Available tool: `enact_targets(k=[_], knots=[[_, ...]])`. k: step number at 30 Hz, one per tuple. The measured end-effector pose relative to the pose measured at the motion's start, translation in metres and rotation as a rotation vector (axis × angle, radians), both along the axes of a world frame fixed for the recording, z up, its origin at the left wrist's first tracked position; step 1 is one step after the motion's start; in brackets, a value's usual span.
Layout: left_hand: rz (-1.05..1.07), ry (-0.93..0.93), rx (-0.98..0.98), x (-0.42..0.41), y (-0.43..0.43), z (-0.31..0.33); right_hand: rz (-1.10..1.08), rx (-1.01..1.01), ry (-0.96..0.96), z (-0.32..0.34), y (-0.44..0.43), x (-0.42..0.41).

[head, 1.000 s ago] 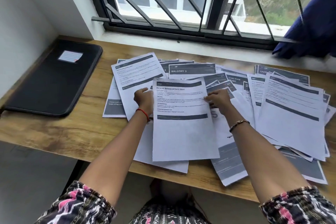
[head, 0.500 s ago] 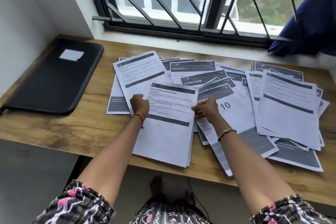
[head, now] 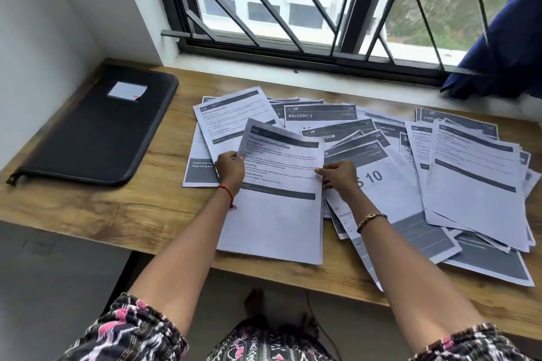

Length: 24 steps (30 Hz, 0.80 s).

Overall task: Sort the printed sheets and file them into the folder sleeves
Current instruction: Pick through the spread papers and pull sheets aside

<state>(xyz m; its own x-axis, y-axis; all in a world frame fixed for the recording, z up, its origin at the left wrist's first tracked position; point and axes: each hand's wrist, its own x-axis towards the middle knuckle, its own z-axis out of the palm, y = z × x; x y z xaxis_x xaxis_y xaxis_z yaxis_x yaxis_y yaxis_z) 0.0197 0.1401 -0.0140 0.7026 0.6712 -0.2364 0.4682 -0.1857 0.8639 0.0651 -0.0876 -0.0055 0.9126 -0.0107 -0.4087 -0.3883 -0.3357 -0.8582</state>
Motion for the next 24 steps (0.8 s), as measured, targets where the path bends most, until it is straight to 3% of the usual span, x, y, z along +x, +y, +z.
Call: enact_targets(k=[5, 14, 18, 24], knots=[[0.092, -0.062, -0.099, 0.001, 0.025, 0.008, -0.004, 0.048, -0.083, 0.002, 0.02, 0.01], [0.195, -0.206, -0.346, 0.009, 0.068, 0.011, 0.08, 0.171, -0.045, 0.02, 0.073, 0.021], [0.197, -0.248, -0.498, 0.011, 0.078, 0.013, 0.082, 0.143, -0.052, 0.018, 0.087, 0.033], [0.242, -0.252, -0.556, 0.014, 0.084, 0.01, 0.101, 0.129, -0.075, 0.027, 0.092, 0.043]])
